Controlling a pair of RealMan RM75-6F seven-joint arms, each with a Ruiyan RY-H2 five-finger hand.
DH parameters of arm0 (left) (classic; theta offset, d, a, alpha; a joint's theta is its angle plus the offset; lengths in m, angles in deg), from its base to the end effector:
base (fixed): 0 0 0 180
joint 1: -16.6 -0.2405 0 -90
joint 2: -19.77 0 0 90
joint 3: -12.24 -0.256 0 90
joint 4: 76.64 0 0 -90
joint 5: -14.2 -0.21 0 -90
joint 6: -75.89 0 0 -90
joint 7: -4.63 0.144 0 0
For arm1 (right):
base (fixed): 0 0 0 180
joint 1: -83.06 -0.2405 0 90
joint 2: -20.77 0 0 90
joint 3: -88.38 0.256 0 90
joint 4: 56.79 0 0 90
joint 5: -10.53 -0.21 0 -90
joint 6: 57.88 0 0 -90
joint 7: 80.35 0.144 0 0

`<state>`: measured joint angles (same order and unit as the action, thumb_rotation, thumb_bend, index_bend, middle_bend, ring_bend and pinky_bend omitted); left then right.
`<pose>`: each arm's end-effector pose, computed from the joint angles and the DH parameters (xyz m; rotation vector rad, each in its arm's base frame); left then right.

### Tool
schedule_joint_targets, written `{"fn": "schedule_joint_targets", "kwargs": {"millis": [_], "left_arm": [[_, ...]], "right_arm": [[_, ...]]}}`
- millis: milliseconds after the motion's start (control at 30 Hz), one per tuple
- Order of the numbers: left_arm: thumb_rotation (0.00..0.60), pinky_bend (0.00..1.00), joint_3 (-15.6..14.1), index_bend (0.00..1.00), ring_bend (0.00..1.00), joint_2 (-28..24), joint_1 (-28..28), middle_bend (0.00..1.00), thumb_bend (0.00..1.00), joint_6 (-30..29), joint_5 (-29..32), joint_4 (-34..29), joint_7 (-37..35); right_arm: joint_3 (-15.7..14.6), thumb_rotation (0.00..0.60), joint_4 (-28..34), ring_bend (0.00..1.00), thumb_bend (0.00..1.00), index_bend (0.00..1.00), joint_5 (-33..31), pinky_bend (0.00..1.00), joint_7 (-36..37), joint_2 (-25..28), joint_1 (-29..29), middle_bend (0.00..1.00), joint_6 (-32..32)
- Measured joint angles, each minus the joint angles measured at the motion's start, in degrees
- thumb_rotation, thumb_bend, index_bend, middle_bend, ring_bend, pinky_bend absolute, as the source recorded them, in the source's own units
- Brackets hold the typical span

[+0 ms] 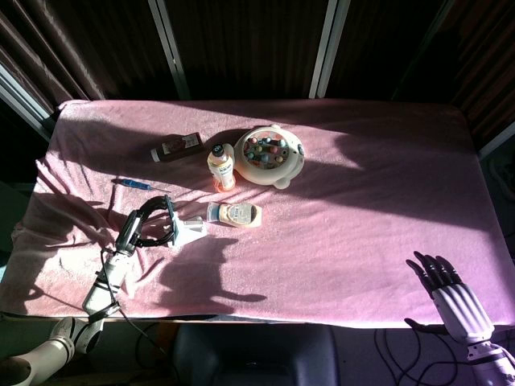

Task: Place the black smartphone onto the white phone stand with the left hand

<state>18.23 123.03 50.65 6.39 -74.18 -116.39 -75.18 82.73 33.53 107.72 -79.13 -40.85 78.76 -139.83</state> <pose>-0.2570 0.3561 -0.0094 -1.1967 -1.8300 -1.7906 -0.3141 -0.1421 0.1394 1.6730 -0.9431 0.8086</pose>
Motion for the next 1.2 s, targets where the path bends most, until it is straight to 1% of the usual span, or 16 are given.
{"fn": "schedule_joint_targets", "kwargs": {"millis": [700,800,967,1067,1200], "left_arm": [[0.600,0.18,-0.95,0.76,0.63,3.57,0.63,0.98,0.36,0.38,0.70,6.52,-3.96],[0.600,0.17,-1.07,0.74,0.60,3.73,0.66,0.95,0.36,0.39,0.73,6.91,-4.03],[0.600,0.16,-1.35,0.69,0.51,4.04,0.64,0.89,0.36,0.65,0.80,7.77,-4.37],[0.600,0.15,-1.54,0.67,0.48,4.20,0.74,0.86,0.36,0.76,0.76,8.28,-4.49],[0.600,0.14,-1.89,0.63,0.45,4.21,0.85,0.78,0.36,0.84,0.54,8.48,-4.80]], "right_arm": [[0.18,0.600,0.02,0.00,0.24,0.00,-0.48,0.00,-0.68,-0.09,-0.04,0.00,0.39],[0.19,0.600,0.11,0.00,0.24,0.00,-0.55,0.00,-0.95,-0.15,-0.02,0.00,0.42],[0.24,0.600,0.11,0.00,0.24,0.00,-0.66,0.00,-1.10,-0.19,-0.01,0.00,0.47],[0.23,0.600,0.12,0.00,0.24,0.00,-0.58,0.00,-1.02,-0.18,0.02,0.00,0.36],[0.26,0.600,0.06,0.00,0.24,0.00,-0.66,0.00,-0.94,-0.15,0.01,0.00,0.40]]}}
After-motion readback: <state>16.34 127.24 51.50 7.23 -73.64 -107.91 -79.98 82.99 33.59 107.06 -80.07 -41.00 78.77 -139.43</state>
